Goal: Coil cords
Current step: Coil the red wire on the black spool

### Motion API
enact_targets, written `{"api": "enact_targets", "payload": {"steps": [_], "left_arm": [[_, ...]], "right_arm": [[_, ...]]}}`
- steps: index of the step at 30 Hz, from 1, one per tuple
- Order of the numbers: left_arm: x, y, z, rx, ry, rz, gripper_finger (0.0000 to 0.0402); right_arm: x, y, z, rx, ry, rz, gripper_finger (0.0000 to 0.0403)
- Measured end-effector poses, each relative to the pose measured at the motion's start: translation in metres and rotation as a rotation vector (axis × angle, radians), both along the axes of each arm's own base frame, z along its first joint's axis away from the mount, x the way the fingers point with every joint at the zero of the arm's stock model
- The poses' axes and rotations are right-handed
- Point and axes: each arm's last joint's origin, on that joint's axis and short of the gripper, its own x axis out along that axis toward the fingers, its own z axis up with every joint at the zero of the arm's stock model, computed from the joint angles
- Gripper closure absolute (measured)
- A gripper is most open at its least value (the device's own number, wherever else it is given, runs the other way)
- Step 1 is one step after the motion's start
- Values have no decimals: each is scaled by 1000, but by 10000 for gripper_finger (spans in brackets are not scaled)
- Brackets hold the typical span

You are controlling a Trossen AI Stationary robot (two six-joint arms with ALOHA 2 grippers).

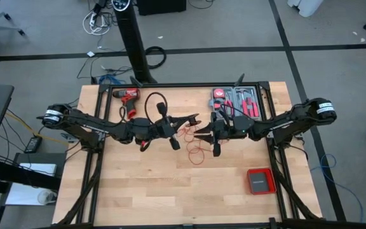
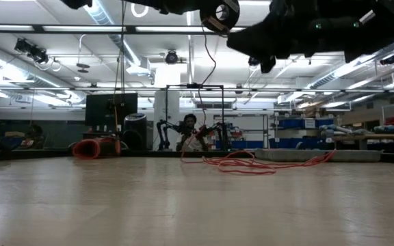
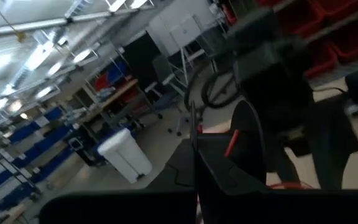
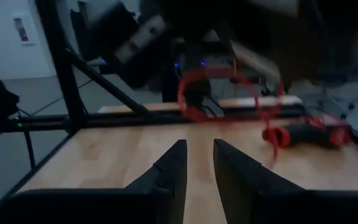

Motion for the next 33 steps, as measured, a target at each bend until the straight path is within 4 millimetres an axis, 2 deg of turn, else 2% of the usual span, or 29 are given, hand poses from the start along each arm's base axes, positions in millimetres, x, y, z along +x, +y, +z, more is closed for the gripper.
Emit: {"api": "enact_targets", "payload": {"steps": [7, 18, 23, 25, 33], "left_arm": [[-6, 2, -8, 4, -51, 8, 401], [-7, 4, -9, 0, -80, 16, 401], [-7, 5, -9, -8, -83, 41, 401], [-8, 6, -9, -14, -83, 72, 401], [-8, 6, -8, -9, -89, 74, 401]], "right_arm": [[-13, -13, -6, 104, -108, -41, 325], [-8, -13, 7, 316, -162, 41, 325], [-6, -2, 10, 111, -170, 58, 326], [-6, 2, 8, 91, -152, 26, 326], [-6, -9, 7, 299, -147, -30, 327]]}}
